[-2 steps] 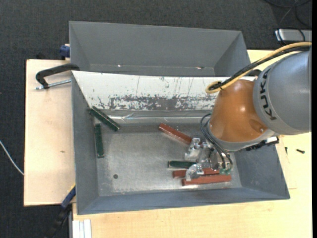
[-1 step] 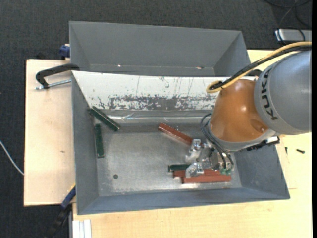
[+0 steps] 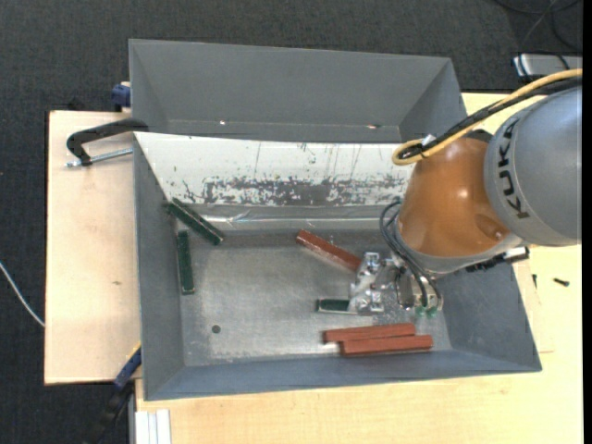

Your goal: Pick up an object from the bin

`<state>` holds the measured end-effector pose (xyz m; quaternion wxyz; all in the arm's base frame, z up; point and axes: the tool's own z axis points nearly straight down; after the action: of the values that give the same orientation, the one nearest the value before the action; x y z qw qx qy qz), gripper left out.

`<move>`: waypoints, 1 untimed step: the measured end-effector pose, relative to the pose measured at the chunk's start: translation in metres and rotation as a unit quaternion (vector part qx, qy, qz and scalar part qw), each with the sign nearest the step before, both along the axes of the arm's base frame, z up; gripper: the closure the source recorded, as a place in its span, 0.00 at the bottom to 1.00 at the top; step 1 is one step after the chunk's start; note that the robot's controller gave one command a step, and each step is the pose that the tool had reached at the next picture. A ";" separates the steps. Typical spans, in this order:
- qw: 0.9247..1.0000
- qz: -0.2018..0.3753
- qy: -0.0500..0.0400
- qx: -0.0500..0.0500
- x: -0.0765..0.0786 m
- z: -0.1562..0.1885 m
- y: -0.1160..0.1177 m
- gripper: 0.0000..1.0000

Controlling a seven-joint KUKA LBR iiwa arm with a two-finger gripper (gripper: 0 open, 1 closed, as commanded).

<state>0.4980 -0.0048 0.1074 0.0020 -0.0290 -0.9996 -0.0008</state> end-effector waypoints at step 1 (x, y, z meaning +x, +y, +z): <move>1.000 0.000 -0.004 0.000 0.002 0.018 0.000 1.00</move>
Offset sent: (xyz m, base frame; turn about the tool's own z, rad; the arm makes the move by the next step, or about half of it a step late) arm 0.0000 0.0000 0.0238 0.0000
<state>0.4998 -0.0051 0.1254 -0.0024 -0.0291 -0.9996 -0.0007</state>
